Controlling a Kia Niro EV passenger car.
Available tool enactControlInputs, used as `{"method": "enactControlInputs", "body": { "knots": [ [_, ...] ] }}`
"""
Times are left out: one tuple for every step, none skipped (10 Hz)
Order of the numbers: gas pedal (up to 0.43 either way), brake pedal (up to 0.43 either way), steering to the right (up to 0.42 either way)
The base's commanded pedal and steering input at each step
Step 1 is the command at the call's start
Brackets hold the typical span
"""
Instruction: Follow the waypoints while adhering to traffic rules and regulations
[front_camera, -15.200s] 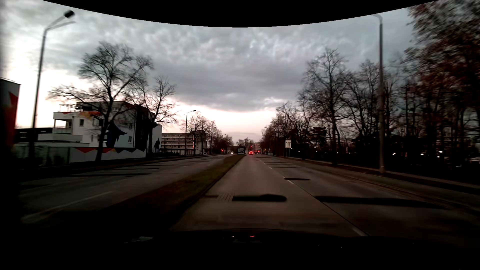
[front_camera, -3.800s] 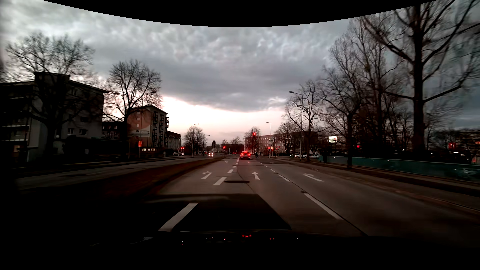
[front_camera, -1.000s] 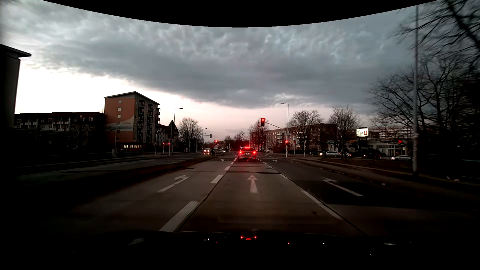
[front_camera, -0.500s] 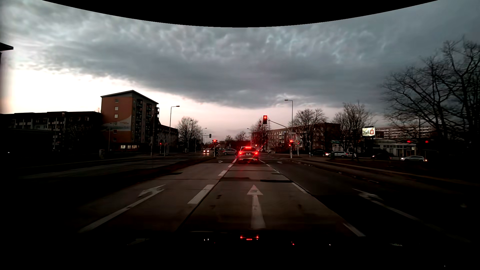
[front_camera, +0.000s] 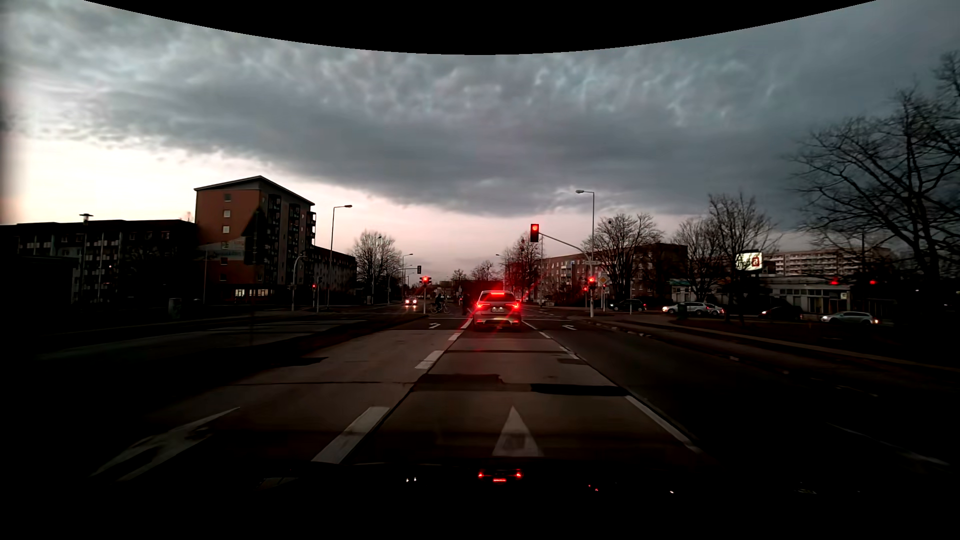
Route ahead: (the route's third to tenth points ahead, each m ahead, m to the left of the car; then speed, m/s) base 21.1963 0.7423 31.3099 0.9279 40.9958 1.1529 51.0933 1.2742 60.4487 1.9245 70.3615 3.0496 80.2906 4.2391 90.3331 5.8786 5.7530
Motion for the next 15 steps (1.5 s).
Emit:
{"method": "enactControlInputs", "body": {
  "knots": [
    [0.000, 0.226, -0.006],
    [0.000, 0.226, -0.006],
    [0.000, 0.220, -0.006],
    [0.000, 0.220, -0.006],
    [0.000, 0.220, -0.006],
    [0.000, 0.220, -0.006],
    [0.000, 0.213, -0.006],
    [0.000, 0.207, -0.006],
    [0.000, 0.207, -0.006],
    [0.000, 0.201, -0.006],
    [0.000, 0.201, -0.006],
    [0.000, 0.195, -0.006],
    [0.000, 0.195, -0.006],
    [0.000, 0.195, -0.006],
    [0.000, 0.195, -0.006]
  ]
}}
